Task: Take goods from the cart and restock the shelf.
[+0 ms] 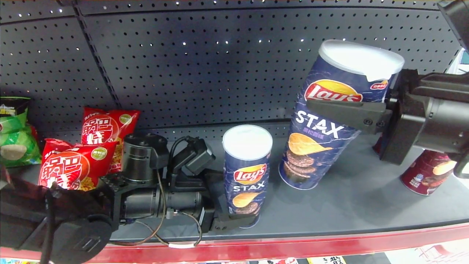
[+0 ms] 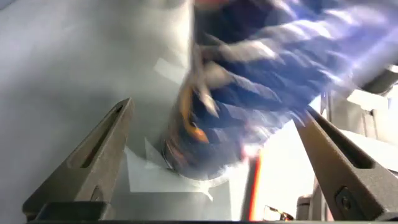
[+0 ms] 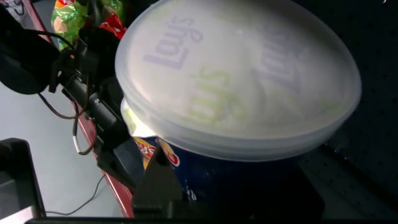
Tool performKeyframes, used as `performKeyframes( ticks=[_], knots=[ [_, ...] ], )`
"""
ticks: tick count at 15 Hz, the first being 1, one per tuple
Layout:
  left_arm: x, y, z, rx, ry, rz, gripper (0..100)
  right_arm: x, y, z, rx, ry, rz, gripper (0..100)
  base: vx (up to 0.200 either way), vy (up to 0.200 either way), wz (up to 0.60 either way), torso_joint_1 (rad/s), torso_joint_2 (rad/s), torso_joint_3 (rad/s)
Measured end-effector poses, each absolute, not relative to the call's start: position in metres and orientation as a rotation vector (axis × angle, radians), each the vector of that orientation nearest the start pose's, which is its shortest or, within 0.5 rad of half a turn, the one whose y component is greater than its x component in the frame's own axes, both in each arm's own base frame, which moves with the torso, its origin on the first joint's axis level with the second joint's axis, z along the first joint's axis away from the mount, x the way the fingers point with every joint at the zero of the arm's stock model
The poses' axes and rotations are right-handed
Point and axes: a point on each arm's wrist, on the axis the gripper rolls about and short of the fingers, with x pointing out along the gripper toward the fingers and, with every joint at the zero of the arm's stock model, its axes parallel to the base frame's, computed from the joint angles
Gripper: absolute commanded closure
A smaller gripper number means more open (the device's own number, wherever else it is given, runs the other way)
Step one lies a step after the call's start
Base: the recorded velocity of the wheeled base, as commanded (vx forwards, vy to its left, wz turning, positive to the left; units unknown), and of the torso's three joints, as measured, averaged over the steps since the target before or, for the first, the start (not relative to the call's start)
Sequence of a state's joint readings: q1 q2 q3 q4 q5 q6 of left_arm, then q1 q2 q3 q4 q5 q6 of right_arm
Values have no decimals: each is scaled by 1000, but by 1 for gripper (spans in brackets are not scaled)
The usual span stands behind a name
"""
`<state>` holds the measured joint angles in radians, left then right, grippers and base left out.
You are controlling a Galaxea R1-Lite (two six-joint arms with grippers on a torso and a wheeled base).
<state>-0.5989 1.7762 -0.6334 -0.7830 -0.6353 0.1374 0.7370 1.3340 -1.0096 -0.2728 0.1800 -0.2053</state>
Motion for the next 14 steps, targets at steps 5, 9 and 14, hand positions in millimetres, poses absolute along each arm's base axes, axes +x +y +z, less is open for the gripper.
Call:
performKeyframes(
  ticks=[5, 9, 14],
  knots=[
    [224, -147, 152, 105, 233, -1175, 0, 160, 150, 300, -207, -37, 914, 100, 0, 0, 0, 0, 0, 0],
    [216, -111, 173, 105, 154, -1019, 0, 160, 149, 301, -206, -39, 911, 100, 0, 0, 0, 0, 0, 0],
    [194, -62, 217, 119, -29, -758, 0, 162, 150, 299, -207, -33, 911, 100, 0, 0, 0, 0, 0, 0]
  ],
)
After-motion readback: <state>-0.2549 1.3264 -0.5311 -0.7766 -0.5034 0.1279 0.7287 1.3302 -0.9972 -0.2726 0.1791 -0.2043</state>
